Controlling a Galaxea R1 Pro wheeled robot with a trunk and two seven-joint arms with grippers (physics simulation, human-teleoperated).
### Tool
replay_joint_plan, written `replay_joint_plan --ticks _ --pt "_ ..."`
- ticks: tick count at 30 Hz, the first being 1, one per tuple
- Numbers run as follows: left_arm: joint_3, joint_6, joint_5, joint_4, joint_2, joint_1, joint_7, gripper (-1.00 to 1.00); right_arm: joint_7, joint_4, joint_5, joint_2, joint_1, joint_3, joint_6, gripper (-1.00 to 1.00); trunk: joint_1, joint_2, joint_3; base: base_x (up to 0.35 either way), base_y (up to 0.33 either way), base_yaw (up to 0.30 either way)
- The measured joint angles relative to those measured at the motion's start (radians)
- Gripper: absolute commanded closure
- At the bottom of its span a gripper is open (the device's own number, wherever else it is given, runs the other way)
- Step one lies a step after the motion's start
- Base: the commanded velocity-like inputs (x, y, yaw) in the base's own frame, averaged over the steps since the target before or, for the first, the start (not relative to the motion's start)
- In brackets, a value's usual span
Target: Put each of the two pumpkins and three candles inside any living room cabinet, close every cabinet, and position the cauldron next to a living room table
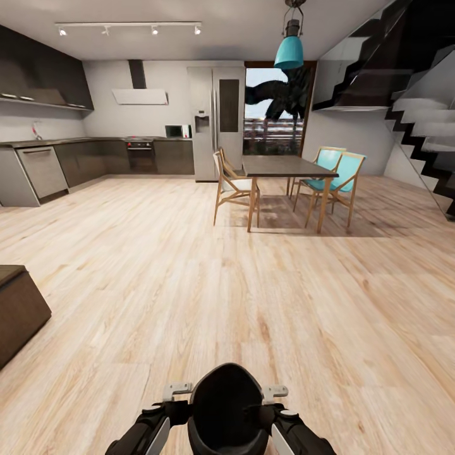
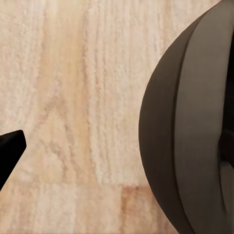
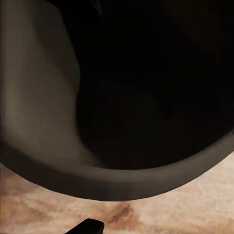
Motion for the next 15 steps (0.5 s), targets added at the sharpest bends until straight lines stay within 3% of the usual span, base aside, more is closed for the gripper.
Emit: replay_joint_plan --ticks 15 --pt "0.001 0.0 -0.004 0.002 0.0 0.0 0.001 -1.0 -0.001 0.003 0.001 0.0 0.0 -0.001 -0.017 -1.0 0.0 0.0 0.0 0.0 0.0 0.0"
